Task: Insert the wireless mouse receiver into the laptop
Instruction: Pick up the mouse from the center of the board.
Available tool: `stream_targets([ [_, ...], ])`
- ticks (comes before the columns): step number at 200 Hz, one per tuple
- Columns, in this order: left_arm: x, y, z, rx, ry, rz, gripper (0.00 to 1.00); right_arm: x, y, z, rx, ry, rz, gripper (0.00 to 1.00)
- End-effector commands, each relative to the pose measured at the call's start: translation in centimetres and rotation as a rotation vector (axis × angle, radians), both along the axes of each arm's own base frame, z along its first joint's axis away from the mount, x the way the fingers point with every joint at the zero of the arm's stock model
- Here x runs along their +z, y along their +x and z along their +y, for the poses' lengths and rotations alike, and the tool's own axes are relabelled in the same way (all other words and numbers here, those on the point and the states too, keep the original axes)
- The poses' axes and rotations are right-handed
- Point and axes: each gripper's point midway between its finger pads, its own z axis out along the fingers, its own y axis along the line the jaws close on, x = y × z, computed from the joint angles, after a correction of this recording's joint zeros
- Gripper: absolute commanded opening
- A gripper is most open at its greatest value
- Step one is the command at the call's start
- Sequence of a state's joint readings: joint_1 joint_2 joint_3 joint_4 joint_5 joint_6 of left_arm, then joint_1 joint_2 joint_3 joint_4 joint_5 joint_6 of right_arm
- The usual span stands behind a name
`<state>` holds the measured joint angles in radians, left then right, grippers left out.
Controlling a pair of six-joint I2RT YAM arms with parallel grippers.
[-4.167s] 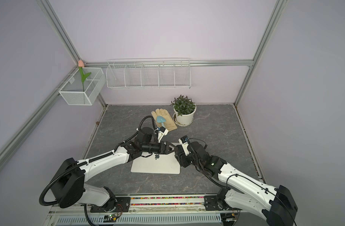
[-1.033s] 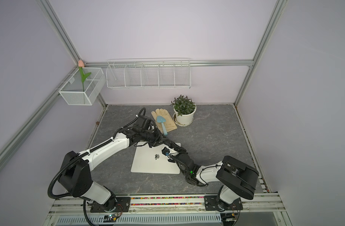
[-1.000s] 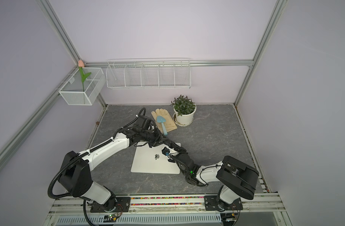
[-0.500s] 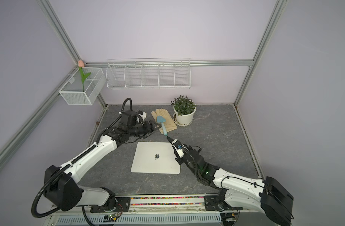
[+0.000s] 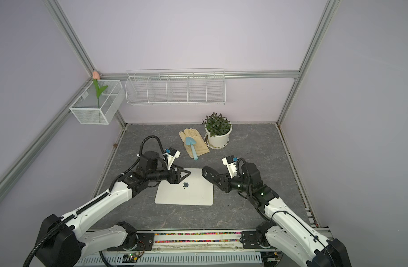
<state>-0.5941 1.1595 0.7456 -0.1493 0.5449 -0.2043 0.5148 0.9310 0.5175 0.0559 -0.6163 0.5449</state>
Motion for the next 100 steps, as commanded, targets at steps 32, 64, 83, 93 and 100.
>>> stream_targets([
  [32, 2.4, -0.7, -2.7, -0.137, -0.136, -0.019, 0.65, 2.8, -1.5, 2.8, 0.229, 0.221, 0.128, 0.25],
  [64, 2.5, -1.1, -3.0, -0.164, -0.154, -0.008, 0.63, 3.0, -1.1, 3.2, 0.232, 0.238, 0.131, 0.22],
  [83, 2.6, -1.5, -3.5, -0.206, -0.172, 0.019, 0.61, 3.1, -0.9, 3.3, 0.238, 0.243, 0.134, 0.21],
  [93, 2.7, -1.8, -3.8, -0.232, -0.187, 0.043, 0.6, 3.1, -0.8, 3.4, 0.24, 0.244, 0.135, 0.21],
  [100, 2.8, -2.0, -4.0, -0.25, -0.197, 0.059, 0.6, 3.1, -0.6, 3.5, 0.241, 0.248, 0.134, 0.21],
])
